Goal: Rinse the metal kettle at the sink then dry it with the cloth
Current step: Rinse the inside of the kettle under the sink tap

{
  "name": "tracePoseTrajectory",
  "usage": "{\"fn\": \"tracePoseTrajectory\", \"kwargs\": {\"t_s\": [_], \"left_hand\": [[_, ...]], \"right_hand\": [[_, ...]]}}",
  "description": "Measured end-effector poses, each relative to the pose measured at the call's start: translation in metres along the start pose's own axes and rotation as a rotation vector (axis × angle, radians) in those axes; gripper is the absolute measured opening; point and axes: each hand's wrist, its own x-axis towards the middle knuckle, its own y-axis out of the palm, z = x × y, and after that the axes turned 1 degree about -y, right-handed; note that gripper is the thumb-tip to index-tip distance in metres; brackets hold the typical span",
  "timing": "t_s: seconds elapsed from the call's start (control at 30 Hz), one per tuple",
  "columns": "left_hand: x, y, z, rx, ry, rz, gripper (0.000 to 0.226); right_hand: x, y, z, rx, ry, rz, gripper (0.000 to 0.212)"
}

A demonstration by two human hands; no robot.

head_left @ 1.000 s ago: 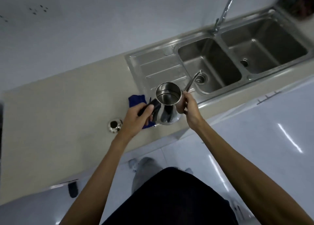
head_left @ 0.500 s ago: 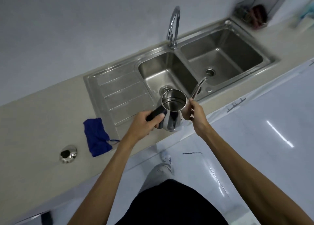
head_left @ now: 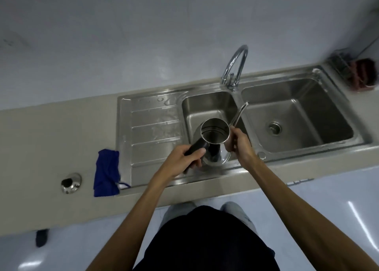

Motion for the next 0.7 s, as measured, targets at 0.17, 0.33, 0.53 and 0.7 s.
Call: {"fn": "tracePoseTrajectory", "kwargs": {"t_s": [0.17, 0.33, 0.53, 0.7], "left_hand": [[0.003, 0.025, 0.002, -0.102, 0.02, -0.208, 0.034], [0.01, 0.067, 0.003, -0.185, 0.029, -0.425, 0.044], [0.033, 0.118, 0.0, -0.31, 0.016, -0.649, 0.039], [0.048, 0.148, 0.002, -0.423, 0.022, -0.731, 0.039]], "right_hand": [[0.042, 0.007, 0.022, -0.118, 0.058, 0.117, 0.035], [0.075, 0.007, 0.033, -0.215, 0.116, 0.258, 0.033], [0.103, 0.0, 0.04, -0.22, 0.137, 0.414, 0.043], [0.122, -0.003, 0.038, -0.254, 0.166, 0.502, 0.039]]}}
